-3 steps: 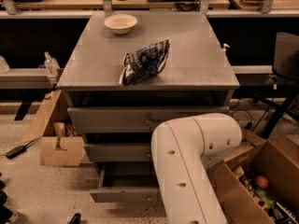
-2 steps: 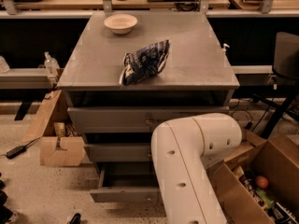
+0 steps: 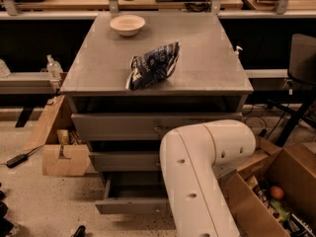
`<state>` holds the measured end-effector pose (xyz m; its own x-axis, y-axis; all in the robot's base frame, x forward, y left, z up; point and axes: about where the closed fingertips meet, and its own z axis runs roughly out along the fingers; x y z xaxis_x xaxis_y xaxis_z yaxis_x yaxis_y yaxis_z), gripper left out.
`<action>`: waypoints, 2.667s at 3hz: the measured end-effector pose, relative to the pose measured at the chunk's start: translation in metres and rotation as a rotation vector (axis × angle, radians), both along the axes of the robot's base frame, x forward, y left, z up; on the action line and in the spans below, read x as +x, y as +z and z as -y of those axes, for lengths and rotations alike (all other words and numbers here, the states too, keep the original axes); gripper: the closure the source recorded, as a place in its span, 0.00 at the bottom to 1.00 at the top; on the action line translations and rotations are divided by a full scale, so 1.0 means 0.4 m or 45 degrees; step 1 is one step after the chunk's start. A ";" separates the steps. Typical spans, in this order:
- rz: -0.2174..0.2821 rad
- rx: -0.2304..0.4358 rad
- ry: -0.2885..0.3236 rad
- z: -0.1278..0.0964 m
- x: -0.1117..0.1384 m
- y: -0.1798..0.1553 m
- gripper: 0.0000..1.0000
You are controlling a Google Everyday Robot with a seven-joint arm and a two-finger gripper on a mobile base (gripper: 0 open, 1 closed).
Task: Open bottom drawer
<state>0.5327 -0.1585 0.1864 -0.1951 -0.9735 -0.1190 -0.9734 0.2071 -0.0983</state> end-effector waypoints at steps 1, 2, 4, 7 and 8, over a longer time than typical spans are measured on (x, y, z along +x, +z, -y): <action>-0.001 0.000 0.000 0.000 -0.001 -0.001 0.19; -0.004 0.000 0.001 -0.001 -0.004 -0.004 0.00; -0.098 -0.030 -0.114 0.023 -0.092 -0.031 0.19; -0.198 -0.070 -0.233 0.039 -0.172 -0.032 0.89; -0.198 -0.070 -0.233 0.039 -0.171 -0.032 1.00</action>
Offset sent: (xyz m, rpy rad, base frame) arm 0.0000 0.0000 0.0000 0.0000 0.0000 0.0000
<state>0.4642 -0.1743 0.1737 -0.3804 -0.9246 -0.0216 -0.9245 0.3796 0.0338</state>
